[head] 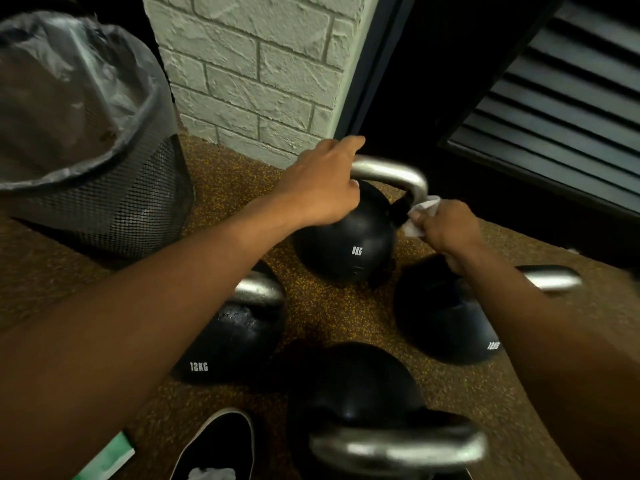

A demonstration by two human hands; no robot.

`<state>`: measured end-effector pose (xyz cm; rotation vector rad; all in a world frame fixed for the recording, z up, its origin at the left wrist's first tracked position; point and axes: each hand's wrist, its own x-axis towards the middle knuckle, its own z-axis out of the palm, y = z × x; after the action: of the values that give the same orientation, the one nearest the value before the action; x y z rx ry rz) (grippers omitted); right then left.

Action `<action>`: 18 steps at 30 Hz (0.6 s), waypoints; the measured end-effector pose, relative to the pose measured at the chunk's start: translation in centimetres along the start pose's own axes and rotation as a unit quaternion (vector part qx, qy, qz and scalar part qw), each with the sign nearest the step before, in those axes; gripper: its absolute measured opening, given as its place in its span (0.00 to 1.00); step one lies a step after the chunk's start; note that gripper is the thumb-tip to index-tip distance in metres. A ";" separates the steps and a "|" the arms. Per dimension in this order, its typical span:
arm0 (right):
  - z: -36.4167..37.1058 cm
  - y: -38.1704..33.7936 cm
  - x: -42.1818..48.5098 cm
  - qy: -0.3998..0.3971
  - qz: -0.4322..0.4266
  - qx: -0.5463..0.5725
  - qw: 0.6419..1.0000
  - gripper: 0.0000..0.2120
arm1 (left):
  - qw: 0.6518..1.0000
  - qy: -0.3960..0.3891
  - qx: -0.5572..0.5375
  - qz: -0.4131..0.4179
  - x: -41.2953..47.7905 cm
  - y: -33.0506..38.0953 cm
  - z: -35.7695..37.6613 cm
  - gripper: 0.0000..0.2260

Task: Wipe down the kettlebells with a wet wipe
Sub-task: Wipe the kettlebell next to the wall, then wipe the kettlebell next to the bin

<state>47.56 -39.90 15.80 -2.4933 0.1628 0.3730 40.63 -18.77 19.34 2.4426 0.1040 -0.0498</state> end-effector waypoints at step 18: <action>-4.5 -3.1 -17.4 -0.302 0.049 0.579 0.756 0.26 | 0.919 -0.105 -0.343 -0.163 -10.6 4.8 -3.8 0.12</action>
<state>32.64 -39.53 26.24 -1.0566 0.1769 0.7978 30.52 -20.67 26.04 1.6835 0.3661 -0.3607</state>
